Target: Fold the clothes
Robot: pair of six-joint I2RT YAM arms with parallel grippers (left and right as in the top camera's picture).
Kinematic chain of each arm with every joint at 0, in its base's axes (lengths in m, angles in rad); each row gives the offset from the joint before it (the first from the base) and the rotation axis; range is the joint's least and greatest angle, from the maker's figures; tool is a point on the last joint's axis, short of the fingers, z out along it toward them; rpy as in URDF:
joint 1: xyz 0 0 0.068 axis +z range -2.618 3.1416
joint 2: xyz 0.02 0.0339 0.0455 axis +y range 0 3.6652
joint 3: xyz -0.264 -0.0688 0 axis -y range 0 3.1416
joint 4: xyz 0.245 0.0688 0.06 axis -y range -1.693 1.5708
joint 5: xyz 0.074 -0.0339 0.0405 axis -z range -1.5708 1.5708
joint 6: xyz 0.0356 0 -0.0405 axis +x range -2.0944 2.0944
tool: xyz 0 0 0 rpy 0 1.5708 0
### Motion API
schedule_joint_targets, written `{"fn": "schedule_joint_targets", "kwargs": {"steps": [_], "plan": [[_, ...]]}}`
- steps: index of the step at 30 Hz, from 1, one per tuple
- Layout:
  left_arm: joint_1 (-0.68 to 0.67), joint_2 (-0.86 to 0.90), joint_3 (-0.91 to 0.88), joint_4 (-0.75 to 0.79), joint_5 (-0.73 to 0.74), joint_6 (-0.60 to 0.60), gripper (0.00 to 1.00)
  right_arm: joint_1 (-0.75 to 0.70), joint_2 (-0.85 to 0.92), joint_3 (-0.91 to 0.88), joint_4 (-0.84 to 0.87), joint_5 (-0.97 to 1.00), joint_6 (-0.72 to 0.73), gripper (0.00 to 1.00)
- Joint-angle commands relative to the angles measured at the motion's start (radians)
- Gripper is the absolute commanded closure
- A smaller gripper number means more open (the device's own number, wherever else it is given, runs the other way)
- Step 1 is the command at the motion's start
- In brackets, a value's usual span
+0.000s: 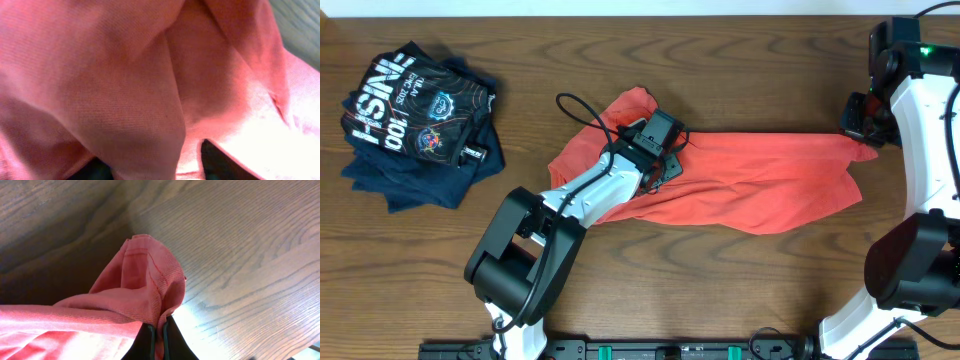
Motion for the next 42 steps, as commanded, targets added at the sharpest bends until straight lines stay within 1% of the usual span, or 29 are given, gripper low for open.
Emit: {"fn": "schedule_joint_targets", "kwargs": {"steps": [1,4,6,7,10,12,16,19,23,27,30,33,37,42], "plan": [[0.005,-0.032,-0.010,0.002,-0.003,0.008,0.62,-0.011,0.001,0.006,-0.001,0.012,-0.017,0.99],[0.005,-0.032,-0.010,0.002,-0.009,0.008,0.73,-0.011,0.001,0.006,-0.002,0.011,-0.019,0.99],[0.005,-0.032,-0.010,0.002,-0.010,0.008,0.86,-0.011,0.001,0.006,-0.001,0.011,-0.019,0.99],[0.005,-0.032,-0.010,0.001,-0.010,0.008,0.94,-0.011,0.001,0.006,-0.001,0.012,-0.019,0.99],[0.005,-0.032,-0.010,0.002,-0.010,0.014,0.94,-0.011,0.001,0.006,-0.002,0.012,-0.019,0.99],[0.005,-0.036,-0.009,0.001,-0.010,0.046,0.94,-0.011,0.001,0.006,-0.002,0.011,-0.019,0.99],[0.009,-0.095,-0.009,-0.028,-0.015,0.212,0.94,-0.012,0.001,0.006,-0.002,0.011,-0.019,0.99],[0.036,-0.196,-0.009,-0.104,-0.049,0.327,0.94,-0.013,0.001,0.006,-0.013,0.000,-0.019,0.99],[0.130,-0.385,-0.009,-0.228,-0.053,0.497,0.94,-0.019,-0.011,0.006,-0.040,-0.069,-0.020,0.99],[0.238,-0.563,-0.008,-0.304,-0.051,0.568,0.94,-0.019,-0.051,0.006,-0.038,-0.121,-0.027,0.99],[0.311,-0.715,-0.008,-0.324,-0.050,0.610,0.94,-0.019,-0.114,0.007,-0.043,-0.129,-0.026,0.99],[0.343,-0.853,-0.003,-0.323,-0.051,0.677,0.94,-0.019,-0.202,0.007,-0.048,-0.128,-0.027,0.99],[0.353,-1.009,0.022,-0.323,-0.051,0.734,0.94,-0.019,-0.335,0.007,-0.051,-0.129,-0.027,0.99],[0.353,-1.176,0.057,-0.323,-0.051,0.743,0.94,-0.019,-0.520,0.008,-0.051,-0.125,-0.026,0.99]]}}
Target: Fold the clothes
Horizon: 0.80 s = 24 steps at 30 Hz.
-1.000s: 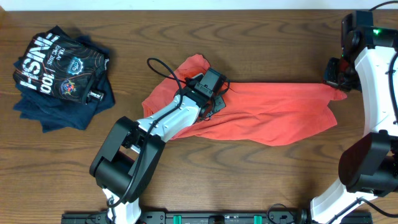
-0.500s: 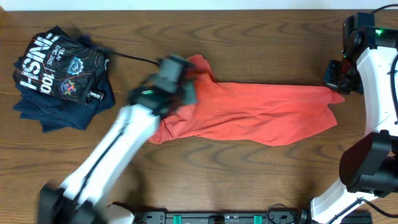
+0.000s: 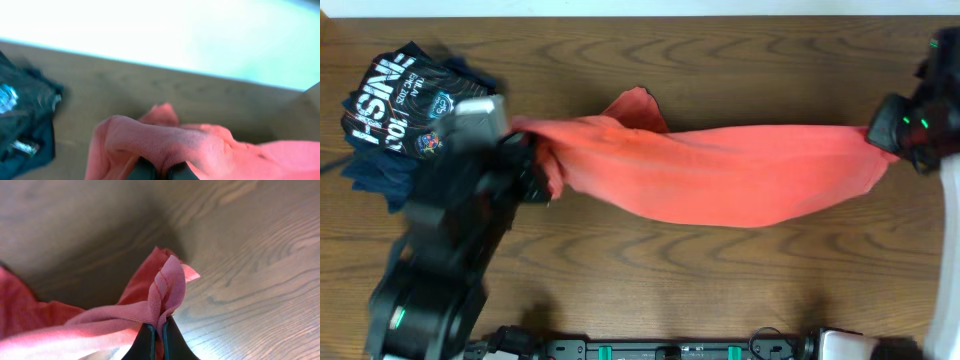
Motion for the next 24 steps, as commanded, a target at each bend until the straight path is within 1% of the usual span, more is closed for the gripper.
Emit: {"fn": "schedule_joint_targets", "kwargs": {"steps": [1,6,9,13,18,21,24], "plan": [[0.006,-0.098,0.061,0.002,-0.009,0.044,0.94,-0.008,-0.122,0.008,0.001,0.006,-0.010,0.99],[0.006,-0.224,0.106,0.004,-0.010,0.044,0.94,-0.008,-0.282,0.008,0.033,0.070,0.015,0.99],[0.006,-0.258,0.124,0.019,-0.010,0.045,0.94,-0.008,-0.335,0.008,0.071,0.102,0.016,0.99],[0.006,-0.249,0.128,0.041,-0.012,0.089,0.94,-0.008,-0.348,0.008,0.110,0.105,0.016,0.99],[0.006,-0.134,0.128,0.059,-0.013,0.089,0.94,-0.008,-0.251,0.008,0.160,0.101,0.014,0.99],[0.006,-0.015,0.128,0.068,-0.012,0.089,0.94,-0.008,-0.156,0.008,0.192,0.079,-0.012,0.99],[0.006,0.146,0.129,0.092,-0.012,0.089,0.94,-0.008,-0.039,0.008,0.217,0.078,-0.021,0.99]]}}
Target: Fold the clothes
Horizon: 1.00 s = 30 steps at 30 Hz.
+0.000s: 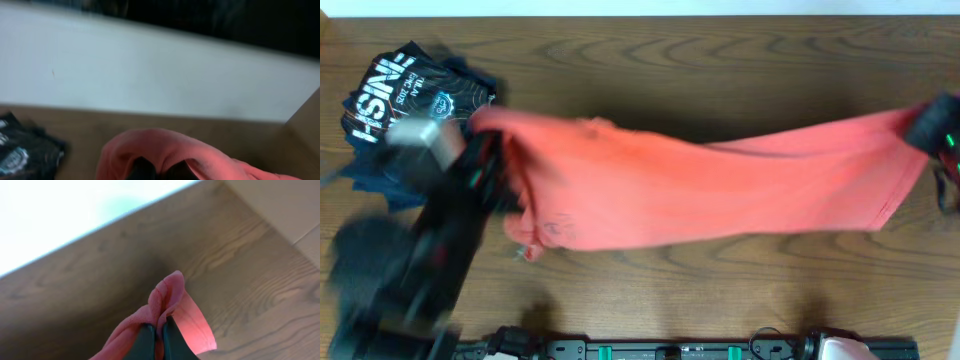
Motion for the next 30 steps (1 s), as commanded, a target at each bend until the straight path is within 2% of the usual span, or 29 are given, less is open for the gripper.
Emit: {"fn": "schedule_joint_targets", "kwargs": {"steps": [1,6,10,14,16,19,24,27,30], "plan": [[0.006,0.176,0.005,0.032,-0.008,0.023,0.93,-0.008,0.132,0.004,0.026,0.002,-0.023,0.99],[0.009,0.490,0.016,0.142,-0.008,0.081,0.94,-0.008,0.353,0.004,0.150,-0.039,-0.031,0.99],[0.050,0.734,0.118,0.349,-0.008,0.121,0.94,-0.008,0.494,0.004,0.423,-0.065,-0.026,0.99],[0.114,0.849,0.265,0.597,-0.008,0.092,0.94,-0.008,0.524,0.012,0.715,-0.065,0.008,0.99],[0.147,0.877,0.353,0.677,-0.008,0.042,0.94,-0.013,0.508,0.050,0.779,-0.073,0.040,0.99],[0.197,0.885,0.491,0.717,0.021,-0.029,0.94,-0.027,0.483,0.160,0.782,-0.072,0.053,0.99],[0.257,0.880,0.666,0.636,0.222,-0.091,0.94,-0.048,0.464,0.330,0.625,-0.060,0.037,0.99],[0.267,0.854,0.692,0.459,0.360,-0.089,0.94,-0.054,0.462,0.375,0.472,0.000,0.013,0.99],[0.266,0.829,0.692,0.169,0.423,-0.089,0.94,-0.055,0.467,0.371,0.332,0.026,-0.024,0.99]]}}
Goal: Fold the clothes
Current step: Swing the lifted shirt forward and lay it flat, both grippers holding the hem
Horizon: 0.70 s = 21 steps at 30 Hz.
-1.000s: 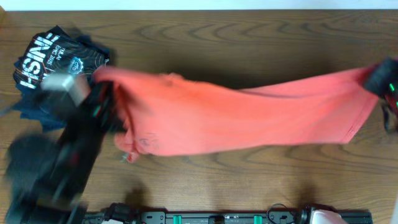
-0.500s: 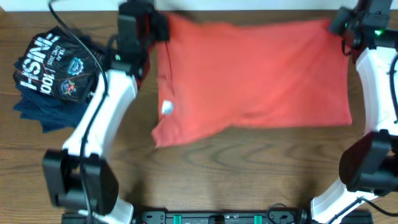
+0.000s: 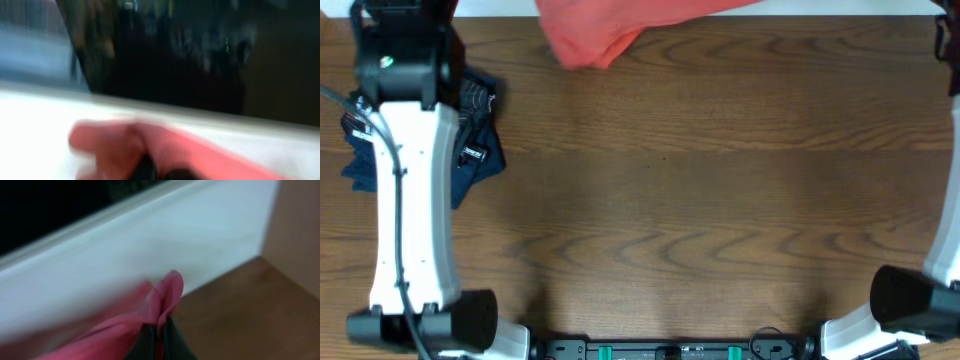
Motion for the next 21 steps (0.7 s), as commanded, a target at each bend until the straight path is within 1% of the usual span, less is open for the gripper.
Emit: {"fn": "schedule_joint_targets", "kwargs": {"steps": [1,3,5,7,9,12,17,21], "plan": [[0.002,-0.004,0.000,-0.262,0.151,-0.013,0.94,-0.018,0.029,-0.012,-0.143,0.076,-0.056,0.99],[-0.003,-0.001,-0.001,-0.455,0.154,0.002,0.94,-0.018,0.039,-0.027,-0.245,0.076,-0.063,0.99],[-0.016,0.008,-0.016,-0.637,0.154,0.046,0.94,-0.018,0.051,-0.052,-0.334,0.085,-0.072,0.98],[-0.031,0.022,-0.043,-0.774,0.154,0.084,0.94,-0.018,0.062,-0.098,-0.414,0.116,-0.072,0.99],[-0.048,0.036,-0.085,-0.869,0.154,0.117,0.95,-0.019,0.067,-0.159,-0.457,0.137,-0.068,0.99],[-0.070,0.042,-0.180,-0.969,0.154,0.152,0.94,-0.023,0.068,-0.278,-0.476,0.143,-0.068,0.99],[-0.095,0.041,-0.346,-1.089,0.154,0.204,0.94,-0.044,0.068,-0.481,-0.505,0.143,-0.064,0.99],[-0.115,0.041,-0.478,-1.177,0.154,0.275,0.94,-0.082,0.068,-0.616,-0.541,0.143,-0.005,0.99]]}}
